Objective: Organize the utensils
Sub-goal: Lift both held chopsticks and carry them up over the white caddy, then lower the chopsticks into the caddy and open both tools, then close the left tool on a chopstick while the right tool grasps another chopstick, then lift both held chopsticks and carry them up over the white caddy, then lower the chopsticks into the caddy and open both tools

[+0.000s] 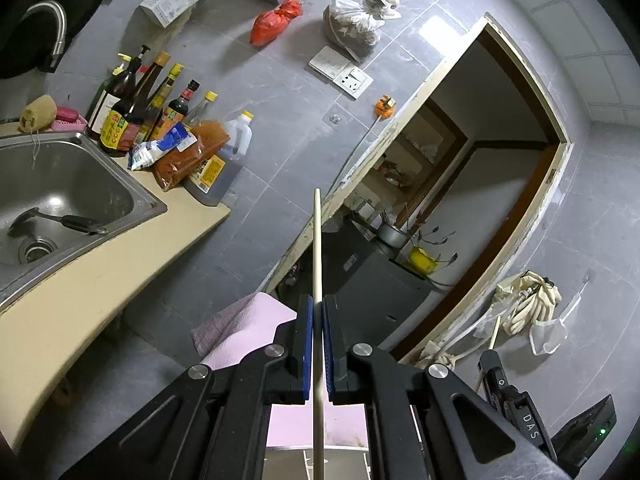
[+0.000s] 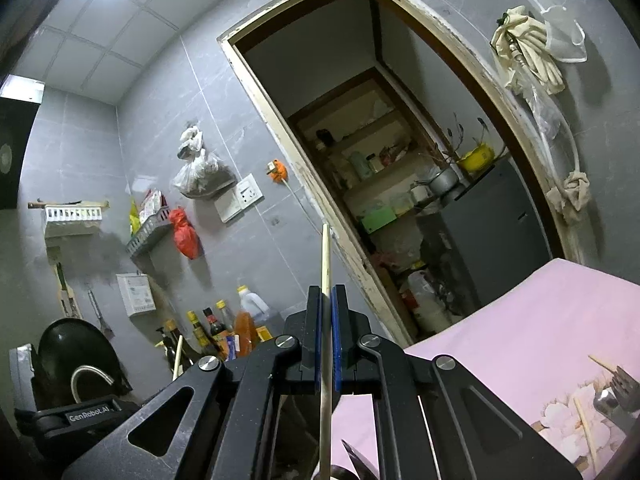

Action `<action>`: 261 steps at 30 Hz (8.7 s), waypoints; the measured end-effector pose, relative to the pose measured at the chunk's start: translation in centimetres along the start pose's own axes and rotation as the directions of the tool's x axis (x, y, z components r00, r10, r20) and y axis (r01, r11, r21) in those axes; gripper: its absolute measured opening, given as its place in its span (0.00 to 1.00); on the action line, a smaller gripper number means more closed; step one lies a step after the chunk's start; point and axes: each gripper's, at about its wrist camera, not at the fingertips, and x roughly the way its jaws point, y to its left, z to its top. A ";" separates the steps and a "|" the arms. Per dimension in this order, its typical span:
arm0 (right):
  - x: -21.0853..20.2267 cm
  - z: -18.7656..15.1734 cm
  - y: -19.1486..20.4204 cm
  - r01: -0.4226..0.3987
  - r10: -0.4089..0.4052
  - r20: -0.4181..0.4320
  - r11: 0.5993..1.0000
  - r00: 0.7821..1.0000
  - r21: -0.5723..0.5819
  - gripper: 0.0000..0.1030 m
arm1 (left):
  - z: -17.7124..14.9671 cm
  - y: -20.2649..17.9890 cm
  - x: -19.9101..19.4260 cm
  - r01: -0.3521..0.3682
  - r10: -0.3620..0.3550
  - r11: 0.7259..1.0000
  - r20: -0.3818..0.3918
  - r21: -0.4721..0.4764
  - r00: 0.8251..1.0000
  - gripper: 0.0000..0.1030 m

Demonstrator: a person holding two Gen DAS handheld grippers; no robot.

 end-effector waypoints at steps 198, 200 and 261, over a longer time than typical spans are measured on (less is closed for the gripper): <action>-2.9 9.7 2.8 -0.306 0.283 -0.225 0.949 0.933 -0.076 0.04 | 2.7 -10.6 -4.5 0.027 -0.019 0.974 -0.037 0.226 0.999 0.05; -2.5 9.1 3.7 -0.310 0.296 -0.182 0.950 0.938 -0.048 0.04 | 3.7 -9.1 -4.7 0.025 -0.023 0.981 -0.012 0.190 1.000 0.05; -2.1 -1.7 0.2 -0.136 0.137 -0.127 0.991 0.982 0.017 0.04 | -1.6 -0.7 -2.7 -0.151 0.133 0.986 0.208 0.072 0.969 0.05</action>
